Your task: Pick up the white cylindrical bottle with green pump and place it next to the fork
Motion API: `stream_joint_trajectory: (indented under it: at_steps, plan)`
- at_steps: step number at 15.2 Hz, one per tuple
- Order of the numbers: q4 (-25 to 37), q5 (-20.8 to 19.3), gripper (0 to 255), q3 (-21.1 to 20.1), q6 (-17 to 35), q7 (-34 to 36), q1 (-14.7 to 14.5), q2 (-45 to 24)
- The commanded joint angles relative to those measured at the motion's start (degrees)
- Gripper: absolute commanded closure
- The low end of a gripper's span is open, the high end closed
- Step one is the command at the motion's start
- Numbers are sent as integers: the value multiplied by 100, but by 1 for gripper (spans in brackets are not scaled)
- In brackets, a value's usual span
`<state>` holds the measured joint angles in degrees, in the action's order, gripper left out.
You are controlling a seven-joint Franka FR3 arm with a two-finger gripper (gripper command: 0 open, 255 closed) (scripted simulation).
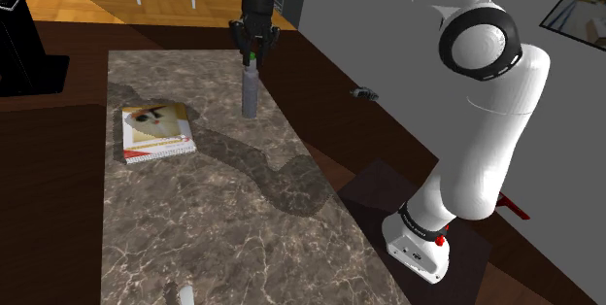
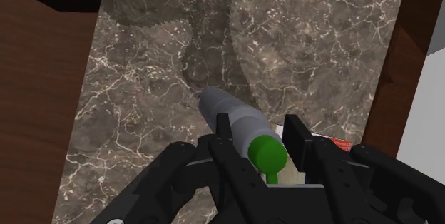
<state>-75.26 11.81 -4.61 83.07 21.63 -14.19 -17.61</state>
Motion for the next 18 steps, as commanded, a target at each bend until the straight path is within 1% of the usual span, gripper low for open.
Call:
stream_joint_trajectory:
  at_steps: [1, 5, 9, 13, 18]
  plan:
    - [-309, 32, 255, -76, 93, 205, -133, 260]
    - [-686, 102, 255, -245, 161, 627, -384, 670]
    - [-922, 176, 255, -436, 191, 1080, -636, 989]
    - [-1030, 246, 255, -643, 195, 1561, -893, 1217]
    - [-995, 313, 255, -928, 174, 2203, -1220, 1372]
